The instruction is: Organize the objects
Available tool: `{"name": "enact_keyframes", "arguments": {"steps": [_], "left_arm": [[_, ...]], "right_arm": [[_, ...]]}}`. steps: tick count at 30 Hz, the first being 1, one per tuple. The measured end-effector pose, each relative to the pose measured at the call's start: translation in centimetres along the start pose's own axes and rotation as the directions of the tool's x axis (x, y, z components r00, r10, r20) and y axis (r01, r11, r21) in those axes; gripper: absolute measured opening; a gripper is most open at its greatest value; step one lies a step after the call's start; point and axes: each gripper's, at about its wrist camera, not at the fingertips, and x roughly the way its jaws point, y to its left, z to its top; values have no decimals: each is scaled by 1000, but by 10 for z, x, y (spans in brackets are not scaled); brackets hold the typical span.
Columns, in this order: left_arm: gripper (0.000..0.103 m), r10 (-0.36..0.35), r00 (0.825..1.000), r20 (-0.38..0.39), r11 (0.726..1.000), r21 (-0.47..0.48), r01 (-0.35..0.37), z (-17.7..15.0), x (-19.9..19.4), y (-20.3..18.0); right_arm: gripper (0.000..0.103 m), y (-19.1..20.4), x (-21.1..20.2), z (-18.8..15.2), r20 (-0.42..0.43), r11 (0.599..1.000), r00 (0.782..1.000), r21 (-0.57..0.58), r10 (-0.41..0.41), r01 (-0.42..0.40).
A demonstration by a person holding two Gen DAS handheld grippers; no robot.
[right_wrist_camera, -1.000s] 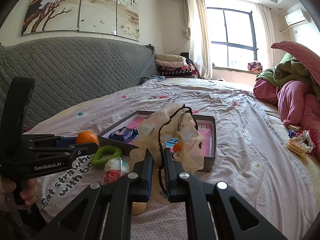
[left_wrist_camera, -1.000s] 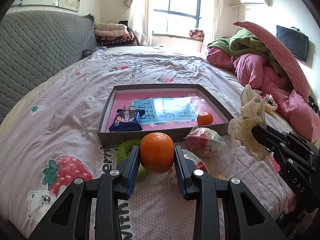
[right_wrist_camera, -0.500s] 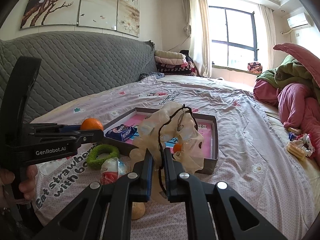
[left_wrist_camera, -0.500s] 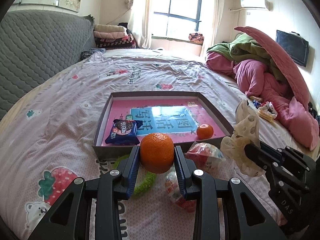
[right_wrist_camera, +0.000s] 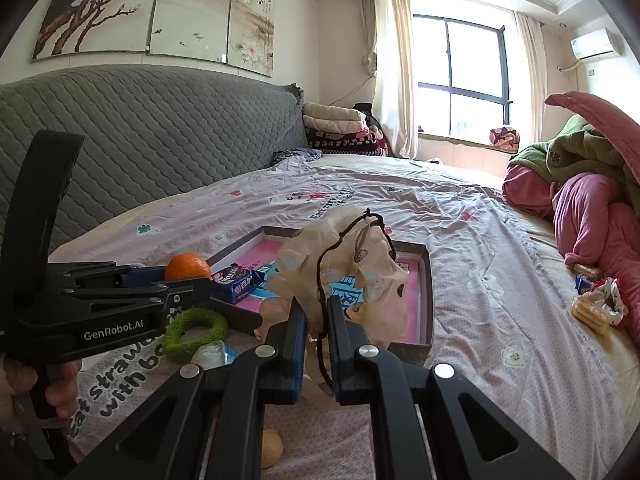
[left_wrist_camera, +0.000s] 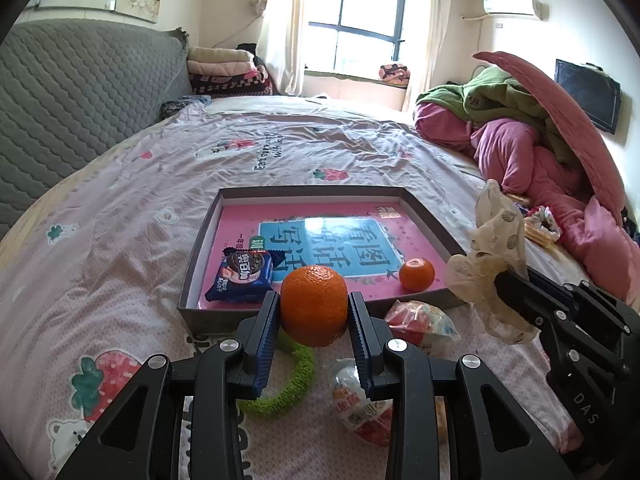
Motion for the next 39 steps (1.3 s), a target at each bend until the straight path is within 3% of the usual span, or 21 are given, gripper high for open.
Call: {"name": "enact_keyframes", "arguments": {"steps": [27, 39], "left_arm": [[35, 13, 999, 29, 999, 29, -14, 38, 17, -2], [35, 12, 999, 35, 999, 38, -14, 58, 36, -4]], "right_arm": [[11, -19, 19, 40, 58, 997, 998, -62, -34, 38], [11, -29, 43, 50, 38, 996, 999, -73, -38, 40]]}}
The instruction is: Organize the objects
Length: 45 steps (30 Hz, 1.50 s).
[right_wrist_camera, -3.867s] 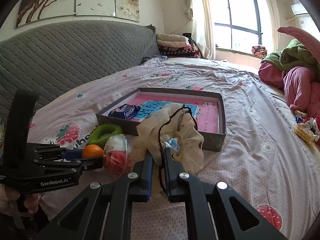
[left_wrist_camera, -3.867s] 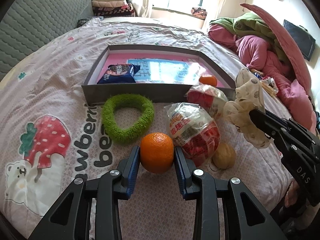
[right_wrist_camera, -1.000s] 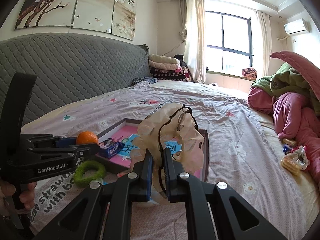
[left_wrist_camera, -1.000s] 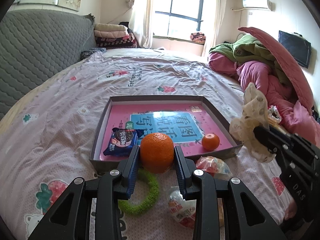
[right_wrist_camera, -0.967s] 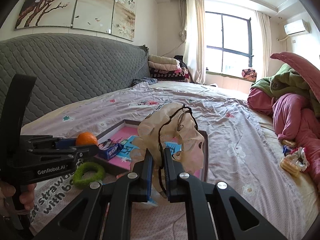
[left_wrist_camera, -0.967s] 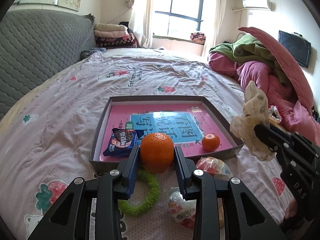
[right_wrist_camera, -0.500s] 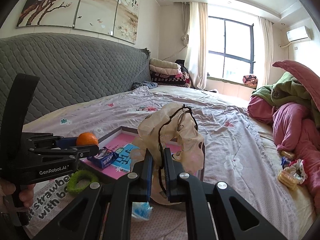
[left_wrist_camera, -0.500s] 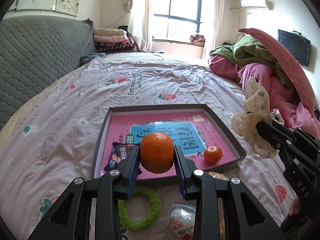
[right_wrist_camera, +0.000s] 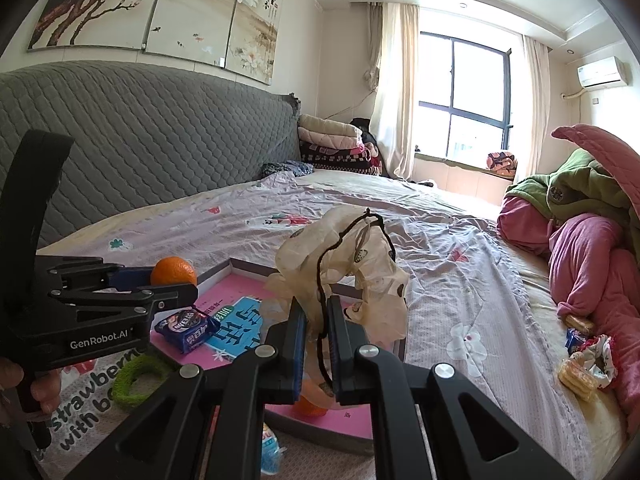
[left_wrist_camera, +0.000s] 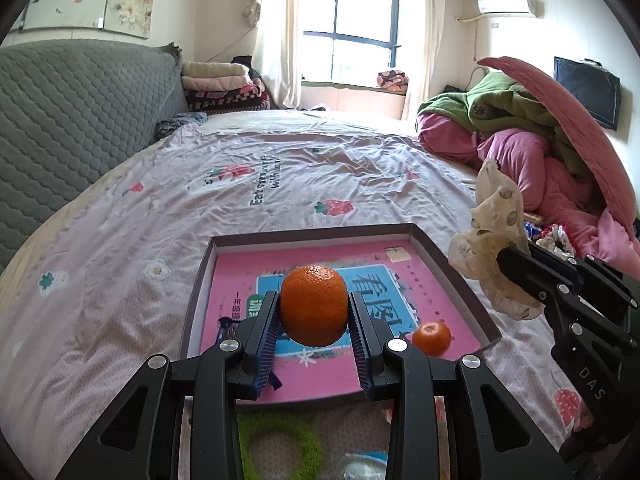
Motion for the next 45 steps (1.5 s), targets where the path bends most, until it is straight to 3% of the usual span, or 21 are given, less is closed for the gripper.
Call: {"name": "enact_keyframes", "arguments": {"steps": [27, 45], "left_arm": [[35, -23, 988, -154, 999, 33, 28, 0, 80, -13], [35, -45, 970, -238, 996, 58, 61, -15, 104, -21]], "right_arm": [[11, -19, 70, -15, -169, 999, 985, -20, 22, -26], [11, -32, 104, -37, -296, 999, 954, 43, 45, -34]]}}
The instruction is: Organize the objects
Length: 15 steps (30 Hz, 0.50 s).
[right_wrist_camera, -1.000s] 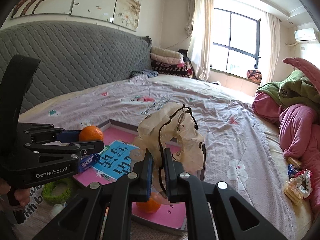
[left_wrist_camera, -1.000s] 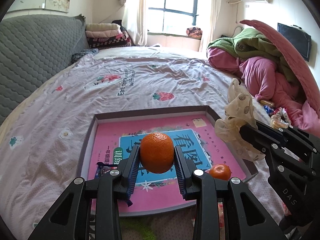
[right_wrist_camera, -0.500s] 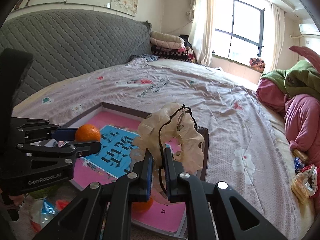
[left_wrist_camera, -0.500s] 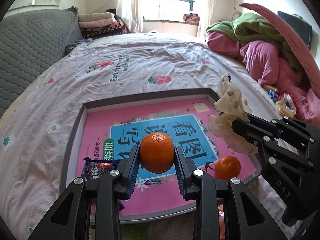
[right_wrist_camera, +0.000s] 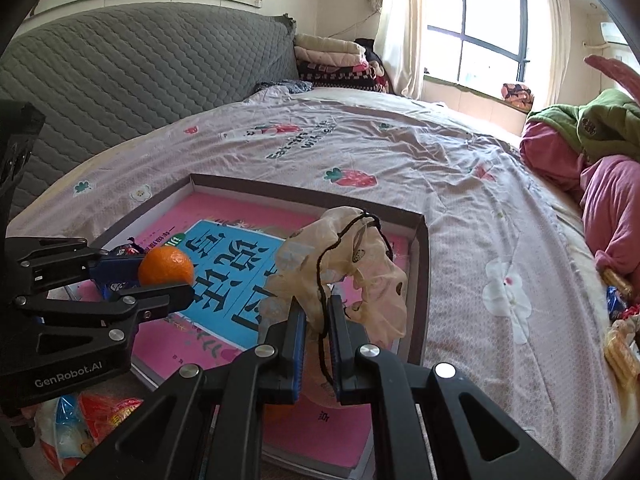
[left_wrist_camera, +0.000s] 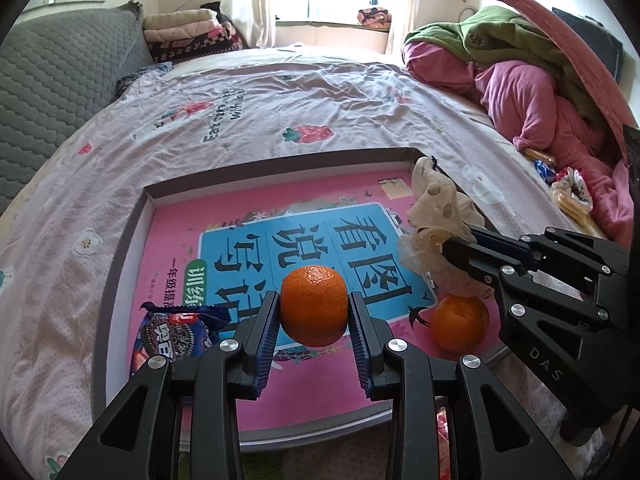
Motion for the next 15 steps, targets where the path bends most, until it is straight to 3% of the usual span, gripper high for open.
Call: {"name": "enact_keyframes", "arguments": {"steps": [15], "left_arm": [[35, -27, 999, -26, 1000, 0, 27, -4, 5, -3]], "right_arm": [[18, -2, 0, -1, -19, 999, 1000, 32, 18, -18]]}}
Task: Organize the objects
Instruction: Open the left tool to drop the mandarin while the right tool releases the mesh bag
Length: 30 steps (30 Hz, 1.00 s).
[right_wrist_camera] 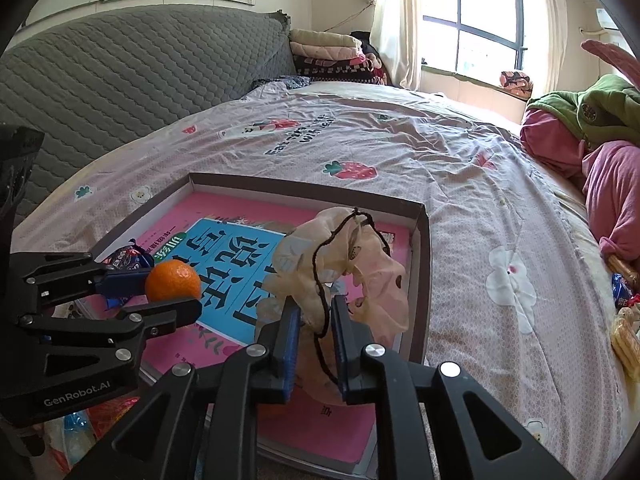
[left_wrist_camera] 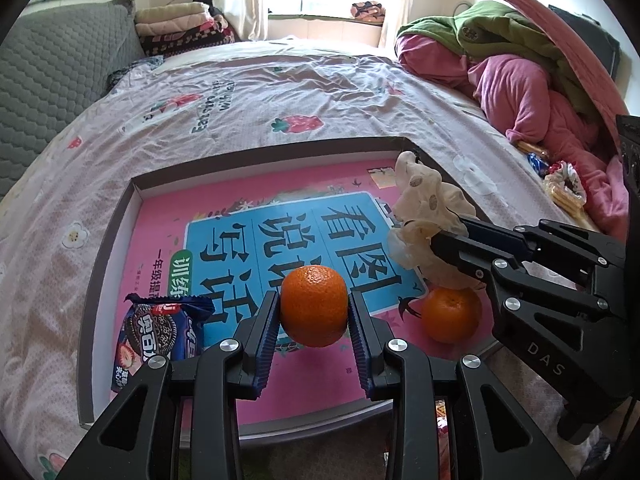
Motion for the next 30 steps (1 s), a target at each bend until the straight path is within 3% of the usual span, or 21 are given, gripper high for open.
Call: {"name": "enact_keyframes", "arguments": {"steps": [8, 20, 23, 25, 30], "left_arm": [[35, 12, 1000, -12, 1000, -2, -12, -2, 3, 3], [35, 12, 999, -39, 1000, -7, -12, -3, 6, 4], [38, 12, 999, -45, 1000, -12, -13, -3, 6, 4], [47, 15, 999, -46, 1000, -14, -16, -3, 5, 5], [48, 19, 999, -41, 999, -26, -20, -3, 2, 7]], "right_arm": [[24, 2, -4, 1, 8, 1000, 1000, 1, -21, 21], [24, 0, -12, 3, 21, 1000, 1000, 10, -15, 15], [24, 1, -13, 3, 20, 1000, 1000, 7, -16, 16], [24, 2, -13, 3, 20, 1000, 1000, 6, -16, 16], [24, 2, -15, 2, 18, 1000, 1000, 10, -16, 16]]}}
